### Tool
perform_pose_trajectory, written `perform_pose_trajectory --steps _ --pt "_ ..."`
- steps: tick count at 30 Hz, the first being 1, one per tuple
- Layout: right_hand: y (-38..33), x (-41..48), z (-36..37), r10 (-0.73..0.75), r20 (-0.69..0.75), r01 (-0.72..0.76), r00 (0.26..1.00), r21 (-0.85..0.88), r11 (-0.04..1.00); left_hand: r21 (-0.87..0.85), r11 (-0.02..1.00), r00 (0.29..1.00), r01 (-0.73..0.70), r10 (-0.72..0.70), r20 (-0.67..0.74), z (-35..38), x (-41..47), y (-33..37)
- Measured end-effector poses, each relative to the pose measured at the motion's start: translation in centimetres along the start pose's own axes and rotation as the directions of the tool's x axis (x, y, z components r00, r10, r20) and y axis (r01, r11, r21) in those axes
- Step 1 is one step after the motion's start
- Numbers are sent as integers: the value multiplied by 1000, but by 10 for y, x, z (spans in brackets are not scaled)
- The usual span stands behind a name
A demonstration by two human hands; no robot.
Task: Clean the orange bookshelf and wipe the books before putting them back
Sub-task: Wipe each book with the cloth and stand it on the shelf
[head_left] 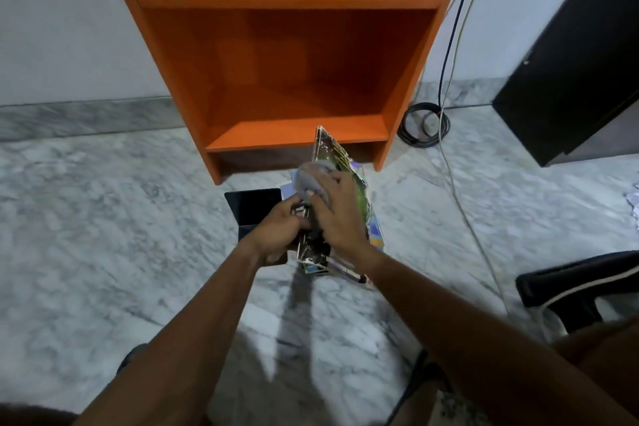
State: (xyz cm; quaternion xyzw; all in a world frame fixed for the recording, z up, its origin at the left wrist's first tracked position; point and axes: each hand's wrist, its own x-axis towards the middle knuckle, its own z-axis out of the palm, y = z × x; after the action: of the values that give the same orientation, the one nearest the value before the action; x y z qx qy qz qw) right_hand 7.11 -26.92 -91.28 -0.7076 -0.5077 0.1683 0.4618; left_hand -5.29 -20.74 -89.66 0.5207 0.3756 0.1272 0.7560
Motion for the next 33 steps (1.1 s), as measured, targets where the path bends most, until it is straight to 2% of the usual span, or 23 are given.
perform_pose_trajectory --steps 5,8,11,14,16,18,21,22,24,25,27,29,30,32,33 --pt "10 71 -21 119 -182 -99 976 117 988 33 997 987 -76 70 143 9 -25 23" --pt "25 81 -24 306 -241 -269 921 175 947 20 993 980 -112 107 167 9 -31 29" --pt "27 50 -20 388 -154 -354 909 208 912 -18 990 976 -139 140 167 7 -34 29" --pt "48 14 -7 521 1 -519 853 108 848 -43 986 979 -159 163 125 5 -35 32" --pt "55 0 -7 563 73 -566 823 21 824 -63 984 980 -169 174 93 1 -33 37" --pt "53 -4 -20 611 74 -610 788 -34 791 -114 978 983 -172 178 44 -4 -32 41" --pt "48 4 -45 683 -28 -679 730 90 729 -235 952 979 -198 202 -5 -12 -32 44" --pt "46 9 -53 709 -4 -693 705 208 691 -278 939 978 -204 210 -9 -14 -32 45" --pt "44 18 -69 719 195 -699 667 498 513 -339 918 976 -207 216 -12 -19 -31 45" --pt "40 20 -76 676 300 -692 673 576 434 -359 911 977 -203 214 -9 -22 -31 44" --pt "29 21 -91 549 483 -709 682 621 335 -368 908 977 -201 212 -9 -26 -32 47" --pt "22 25 -98 471 533 -695 703 653 299 -310 929 979 -200 205 -17 -31 -33 52" --pt "19 29 -101 475 497 -670 726 667 325 -222 954 980 -201 196 -47 -33 -32 55" --pt "7 41 -106 492 366 -597 790 644 479 131 976 964 -177 198 -176 -36 -28 55" --pt "1 47 -107 499 284 -555 819 614 562 351 928 936 -130 231 -265 -36 -23 52"
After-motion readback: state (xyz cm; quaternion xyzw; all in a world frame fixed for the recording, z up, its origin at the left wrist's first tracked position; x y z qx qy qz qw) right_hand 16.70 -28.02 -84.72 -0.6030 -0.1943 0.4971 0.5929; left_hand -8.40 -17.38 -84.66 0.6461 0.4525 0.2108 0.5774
